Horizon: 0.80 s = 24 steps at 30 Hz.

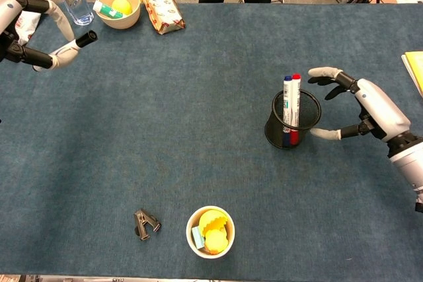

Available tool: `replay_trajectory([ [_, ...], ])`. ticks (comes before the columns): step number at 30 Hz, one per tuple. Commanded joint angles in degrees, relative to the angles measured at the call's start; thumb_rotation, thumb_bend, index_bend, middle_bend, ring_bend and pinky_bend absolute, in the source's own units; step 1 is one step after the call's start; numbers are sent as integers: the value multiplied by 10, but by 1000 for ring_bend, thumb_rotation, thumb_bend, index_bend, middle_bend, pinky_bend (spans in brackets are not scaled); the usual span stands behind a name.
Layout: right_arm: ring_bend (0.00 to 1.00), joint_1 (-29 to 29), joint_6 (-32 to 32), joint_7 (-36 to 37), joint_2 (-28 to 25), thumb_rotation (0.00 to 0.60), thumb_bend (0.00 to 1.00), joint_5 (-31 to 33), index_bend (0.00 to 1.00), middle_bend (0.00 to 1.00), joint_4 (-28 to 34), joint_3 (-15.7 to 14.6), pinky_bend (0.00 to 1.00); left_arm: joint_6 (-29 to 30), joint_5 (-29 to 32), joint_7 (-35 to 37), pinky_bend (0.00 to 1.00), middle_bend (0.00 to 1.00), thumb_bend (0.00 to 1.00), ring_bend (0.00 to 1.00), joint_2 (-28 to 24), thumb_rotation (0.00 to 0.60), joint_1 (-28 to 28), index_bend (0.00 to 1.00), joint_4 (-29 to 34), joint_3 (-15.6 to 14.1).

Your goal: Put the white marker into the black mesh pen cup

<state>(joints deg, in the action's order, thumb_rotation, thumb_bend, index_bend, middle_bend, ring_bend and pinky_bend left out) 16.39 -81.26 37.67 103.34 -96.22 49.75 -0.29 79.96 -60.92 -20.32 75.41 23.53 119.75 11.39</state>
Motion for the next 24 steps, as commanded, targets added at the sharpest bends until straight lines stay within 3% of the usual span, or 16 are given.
replay_trajectory([
  [1, 230, 7, 6, 9, 12, 600, 0, 1, 224, 269, -13, -3, 354, 0, 0, 1, 15, 71, 361, 0, -1, 600, -1, 609, -1, 0],
  [24, 230, 32, 6, 100, 85, 600, 0, -2, 224, 269, -92, -21, 350, -4, -4, 9, 15, 71, 361, 0, 1, 600, -10, 609, -16, -9],
])
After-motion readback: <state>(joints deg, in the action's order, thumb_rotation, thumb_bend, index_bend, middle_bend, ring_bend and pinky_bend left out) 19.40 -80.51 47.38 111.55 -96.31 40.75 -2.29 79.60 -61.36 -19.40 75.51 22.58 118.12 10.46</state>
